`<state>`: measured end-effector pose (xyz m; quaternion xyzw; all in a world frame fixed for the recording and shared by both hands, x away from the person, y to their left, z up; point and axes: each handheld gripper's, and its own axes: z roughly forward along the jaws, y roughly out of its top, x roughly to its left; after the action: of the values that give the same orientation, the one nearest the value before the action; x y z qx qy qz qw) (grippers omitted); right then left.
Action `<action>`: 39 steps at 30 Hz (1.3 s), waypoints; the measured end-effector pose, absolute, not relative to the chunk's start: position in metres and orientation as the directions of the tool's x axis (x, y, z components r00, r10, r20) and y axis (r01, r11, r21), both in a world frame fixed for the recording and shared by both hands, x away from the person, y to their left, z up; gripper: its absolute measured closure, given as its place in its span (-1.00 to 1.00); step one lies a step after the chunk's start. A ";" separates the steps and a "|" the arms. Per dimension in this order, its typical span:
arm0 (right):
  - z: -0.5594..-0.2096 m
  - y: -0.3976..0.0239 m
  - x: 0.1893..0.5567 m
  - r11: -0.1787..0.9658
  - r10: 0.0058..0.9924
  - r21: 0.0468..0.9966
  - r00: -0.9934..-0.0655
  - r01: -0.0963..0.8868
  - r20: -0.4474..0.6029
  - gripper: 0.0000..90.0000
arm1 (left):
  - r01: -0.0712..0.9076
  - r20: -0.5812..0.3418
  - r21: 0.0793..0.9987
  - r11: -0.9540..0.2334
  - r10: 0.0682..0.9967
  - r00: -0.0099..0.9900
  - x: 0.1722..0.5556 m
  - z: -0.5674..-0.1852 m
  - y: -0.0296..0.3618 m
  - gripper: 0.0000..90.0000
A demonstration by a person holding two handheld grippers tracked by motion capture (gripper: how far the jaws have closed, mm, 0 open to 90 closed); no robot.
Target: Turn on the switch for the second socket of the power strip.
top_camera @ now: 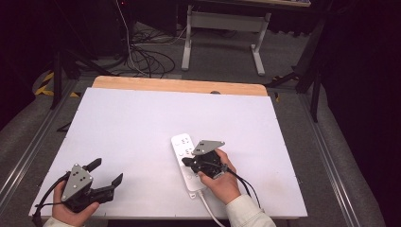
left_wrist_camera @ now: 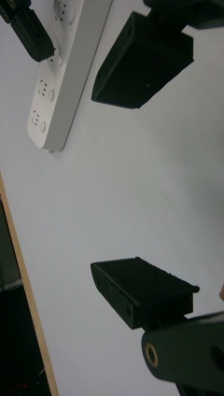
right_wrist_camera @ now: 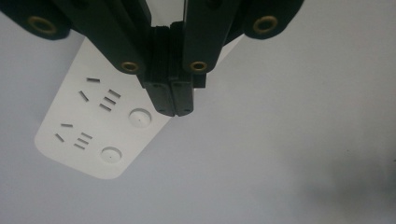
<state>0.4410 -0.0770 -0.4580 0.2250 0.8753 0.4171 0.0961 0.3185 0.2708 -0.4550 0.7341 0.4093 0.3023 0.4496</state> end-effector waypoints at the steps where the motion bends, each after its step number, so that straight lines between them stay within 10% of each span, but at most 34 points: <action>1: -0.458 -0.077 0.441 0.551 0.474 0.773 -0.880 0.314 0.019 1.00 | 0.329 0.078 0.907 -0.263 0.872 0.483 0.318 -0.455 0.271 -0.62; 39: -0.465 -0.070 0.435 0.587 0.499 0.753 -0.866 0.296 -0.048 1.00 | 0.330 0.074 0.908 -0.259 0.873 0.482 0.319 -0.455 0.270 -0.62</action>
<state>0.4349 -0.0703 -0.4653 0.2254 0.8816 0.3945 0.1283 0.3185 0.2698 -0.4554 0.7336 0.4100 0.3018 0.4501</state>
